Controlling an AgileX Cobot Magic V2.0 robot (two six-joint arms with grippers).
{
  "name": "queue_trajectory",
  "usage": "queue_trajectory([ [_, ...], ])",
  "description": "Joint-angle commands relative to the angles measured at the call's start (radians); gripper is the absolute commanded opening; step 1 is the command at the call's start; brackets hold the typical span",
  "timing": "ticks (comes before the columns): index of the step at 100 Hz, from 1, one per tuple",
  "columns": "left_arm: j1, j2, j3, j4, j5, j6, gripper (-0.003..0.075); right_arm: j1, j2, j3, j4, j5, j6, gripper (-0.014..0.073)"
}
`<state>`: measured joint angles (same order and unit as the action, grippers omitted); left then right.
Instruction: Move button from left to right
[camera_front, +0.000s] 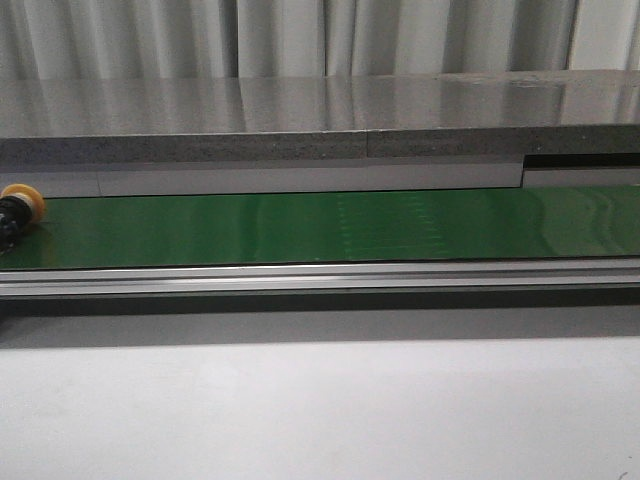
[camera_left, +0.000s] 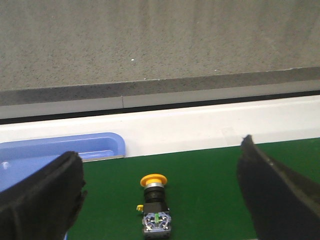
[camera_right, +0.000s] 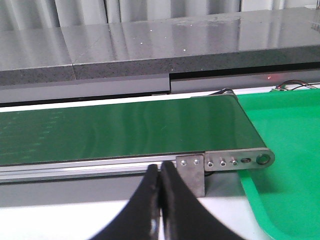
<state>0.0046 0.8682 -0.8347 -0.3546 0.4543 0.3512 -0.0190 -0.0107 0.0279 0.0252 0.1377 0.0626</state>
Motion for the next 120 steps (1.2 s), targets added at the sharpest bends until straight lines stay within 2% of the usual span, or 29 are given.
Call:
queue_trajectory([
  [1, -0.039, -0.095, 0.057, -0.025, -0.118, 0.005, 0.0603, -0.007, -0.020, -0.015, 0.000, -0.086, -0.005, -0.0067],
  [26, -0.052, -0.342, 0.327, -0.025, -0.245, 0.005, 0.0601, -0.007, -0.020, -0.015, 0.000, -0.086, -0.005, -0.0067],
  [47, -0.052, -0.512, 0.469, -0.025, -0.288, 0.005, 0.0601, -0.007, -0.020, -0.015, 0.000, -0.086, -0.005, -0.0067],
  [63, -0.052, -0.580, 0.504, -0.025, -0.287, 0.005, 0.0599, -0.007, -0.020, -0.015, 0.000, -0.086, -0.005, -0.0067],
  [94, -0.052, -0.583, 0.507, -0.025, -0.287, 0.005, 0.0591, -0.007, -0.020, -0.015, 0.000, -0.086, -0.005, -0.0067],
  [106, -0.052, -0.583, 0.507, -0.025, -0.287, 0.005, 0.0501, -0.007, -0.020, -0.015, 0.000, -0.086, -0.005, -0.0067],
  [120, -0.052, -0.583, 0.507, -0.025, -0.287, 0.005, 0.0283, -0.007, -0.020, -0.015, 0.000, -0.086, -0.005, -0.0067],
])
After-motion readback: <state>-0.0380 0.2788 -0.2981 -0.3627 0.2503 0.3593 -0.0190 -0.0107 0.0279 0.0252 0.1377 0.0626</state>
